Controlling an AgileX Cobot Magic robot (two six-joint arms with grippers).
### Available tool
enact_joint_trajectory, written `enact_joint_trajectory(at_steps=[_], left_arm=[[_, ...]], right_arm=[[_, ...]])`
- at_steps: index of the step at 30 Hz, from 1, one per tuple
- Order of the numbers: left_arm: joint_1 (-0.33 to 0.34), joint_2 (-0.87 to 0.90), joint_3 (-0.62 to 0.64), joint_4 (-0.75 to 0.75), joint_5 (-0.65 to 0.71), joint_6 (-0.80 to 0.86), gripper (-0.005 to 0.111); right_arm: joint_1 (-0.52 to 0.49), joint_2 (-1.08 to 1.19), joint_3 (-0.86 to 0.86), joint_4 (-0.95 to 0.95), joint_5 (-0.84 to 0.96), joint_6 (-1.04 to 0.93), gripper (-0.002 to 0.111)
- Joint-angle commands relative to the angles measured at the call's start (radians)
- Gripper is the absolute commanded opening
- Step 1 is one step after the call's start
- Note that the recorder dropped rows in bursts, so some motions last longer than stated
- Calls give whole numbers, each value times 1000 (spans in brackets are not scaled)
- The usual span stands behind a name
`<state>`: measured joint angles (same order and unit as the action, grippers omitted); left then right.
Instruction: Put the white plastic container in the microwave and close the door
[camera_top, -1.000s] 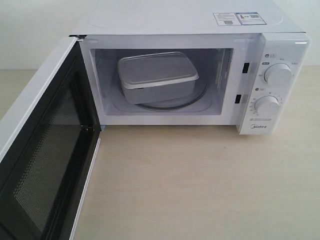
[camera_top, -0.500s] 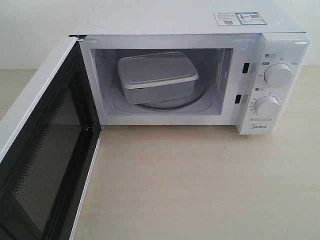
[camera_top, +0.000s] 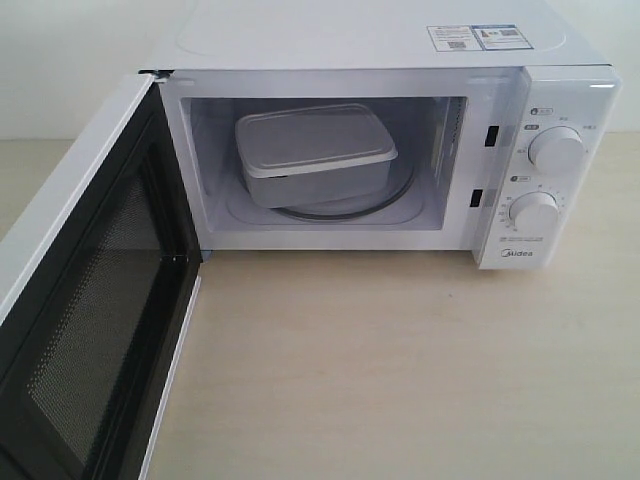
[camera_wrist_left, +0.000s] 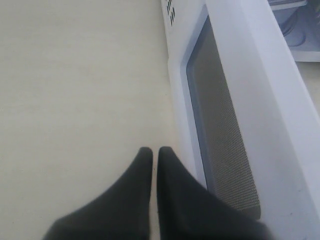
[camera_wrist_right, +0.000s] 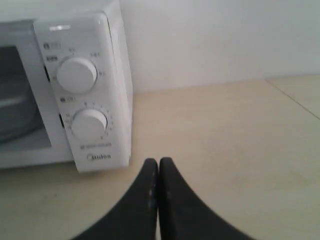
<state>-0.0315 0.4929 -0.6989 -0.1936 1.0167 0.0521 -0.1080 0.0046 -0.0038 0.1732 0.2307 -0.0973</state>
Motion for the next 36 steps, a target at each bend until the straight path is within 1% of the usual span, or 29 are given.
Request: enact_joint_trajectory(at_steps=[1,3,7,20,23,27,30,34,36], left_arm=[[-2,2,-5,-1,-8,5,4],[-2,2,-5,-1,-8,5,4],[-2,2,-5,-1,-8,5,4],[-2,2,-5,-1,-8,5,4],[-2,2,-5,46,-8,162,4],[-2,2,-5,40,-8,169,4],[-2,2,-5,32,-75,165,4],[-2,2,-5,-49,-147,168,4],[-2,8,-5,-89,-193,196,4]], right_arm=[[-2,-5,4,-101,100,39,0],[-2,-5,4,-101,100,68,0],[-2,-5,4,-106,90,216,0],[-2,-5,4,-109,90,219,0],[-2,-5,4,-109,90,219,0],[-2,-5,4,-109,90,219,0],[0,-5,4,-109,90,219,0],[0,-5,4,-109,90,219,0],[0,-5,4,-109,90,219,0]])
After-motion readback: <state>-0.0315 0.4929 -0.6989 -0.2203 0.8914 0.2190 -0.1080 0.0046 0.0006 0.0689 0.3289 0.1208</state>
